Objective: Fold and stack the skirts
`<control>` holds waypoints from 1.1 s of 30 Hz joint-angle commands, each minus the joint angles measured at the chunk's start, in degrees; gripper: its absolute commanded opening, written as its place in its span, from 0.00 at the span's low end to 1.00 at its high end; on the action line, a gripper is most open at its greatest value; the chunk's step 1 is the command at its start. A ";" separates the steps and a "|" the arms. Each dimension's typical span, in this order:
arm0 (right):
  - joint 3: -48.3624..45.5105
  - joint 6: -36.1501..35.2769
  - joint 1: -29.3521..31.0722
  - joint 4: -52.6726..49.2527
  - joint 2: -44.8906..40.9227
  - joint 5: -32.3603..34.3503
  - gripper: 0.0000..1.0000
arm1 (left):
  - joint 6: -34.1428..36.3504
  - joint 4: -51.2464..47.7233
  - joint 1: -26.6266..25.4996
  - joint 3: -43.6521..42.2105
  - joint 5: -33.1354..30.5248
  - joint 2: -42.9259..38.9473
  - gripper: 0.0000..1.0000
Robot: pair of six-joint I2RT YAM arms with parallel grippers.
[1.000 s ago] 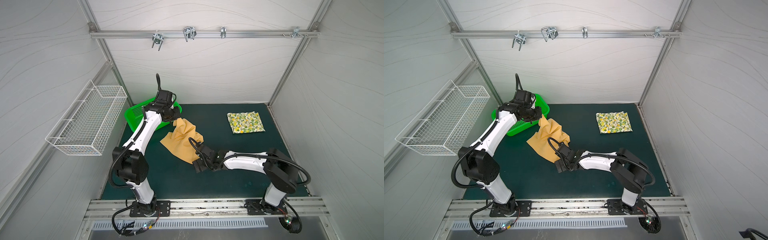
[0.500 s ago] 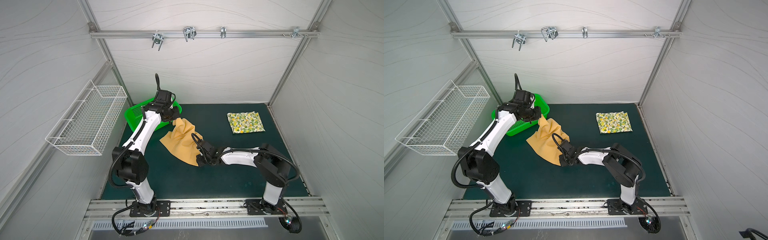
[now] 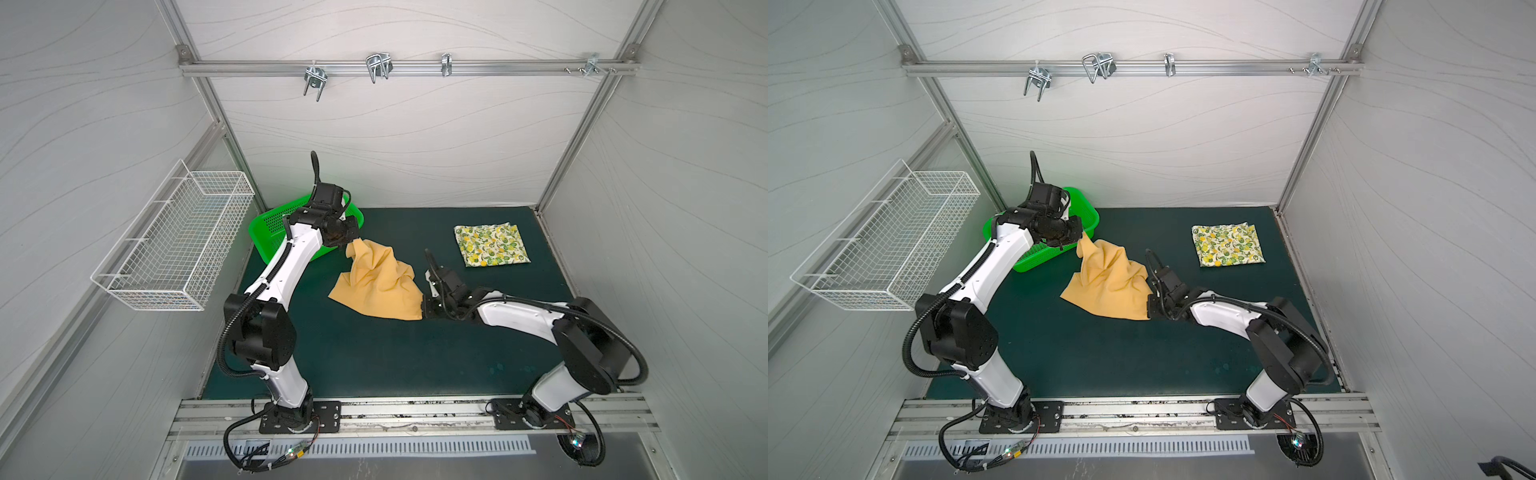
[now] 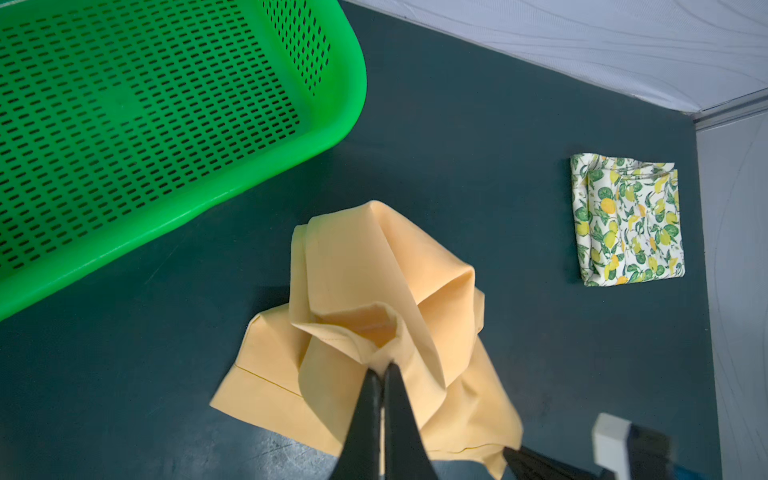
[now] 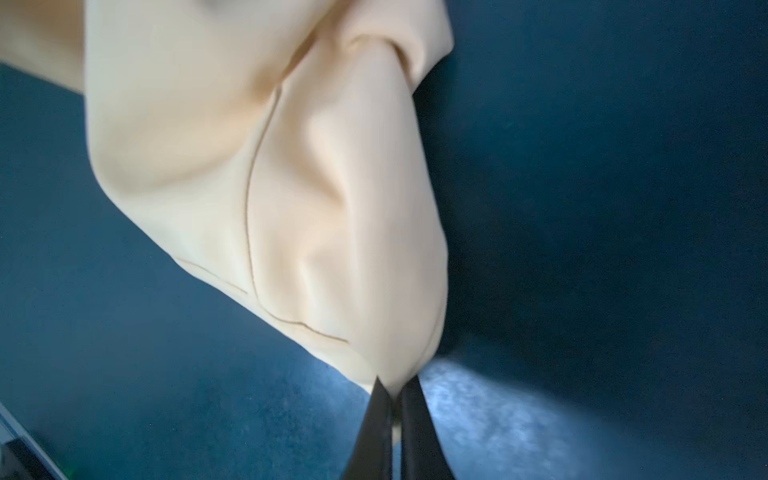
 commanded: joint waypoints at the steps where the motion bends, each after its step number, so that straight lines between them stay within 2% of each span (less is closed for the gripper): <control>1: -0.78 -3.87 -5.73 -5.52 -5.37 -0.30 0.00 | -1.18 2.22 0.45 -1.35 1.08 -2.90 0.00; 6: -0.68 -8.20 -17.63 -9.81 -10.47 -2.42 0.00 | -2.36 3.25 0.39 -5.28 0.23 -5.69 0.00; 11: 1.77 -11.60 -28.02 -13.33 -10.64 -2.73 0.00 | -2.78 3.57 0.45 -9.52 -3.85 -9.22 0.00; 15: 3.53 -12.36 -33.89 -13.56 -8.13 -4.74 0.00 | -3.08 4.43 0.48 -12.65 -4.99 -11.22 0.00; 17: 4.59 -12.44 -34.89 -13.39 -6.79 -5.19 0.06 | -3.33 4.72 0.48 -13.58 -3.98 -11.42 0.00; 18: 5.10 -12.37 -34.98 -13.38 -6.28 -5.27 0.13 | -3.59 4.62 0.48 -13.80 -3.62 -11.33 0.00; 22: 5.34 -10.79 -34.40 -11.18 -7.45 -8.08 0.74 | -4.94 6.69 0.48 -17.05 -2.63 -11.92 0.00; 23: 4.87 -10.69 -33.64 -10.60 -8.40 -8.18 0.84 | -5.23 7.12 0.47 -17.85 -2.53 -12.04 0.00; 25: 4.66 -11.60 -30.71 -11.28 -10.32 -5.56 0.98 | -5.54 7.70 0.48 -18.71 -2.44 -12.06 0.00; 29: 2.31 -11.70 -23.32 -11.14 -14.64 -5.25 0.99 | -6.11 8.42 0.48 -19.26 -2.12 -11.52 0.00; 33: -1.75 -12.14 -9.27 -11.16 -18.60 3.20 0.99 | -6.64 8.92 0.48 -18.42 -2.03 -10.79 0.00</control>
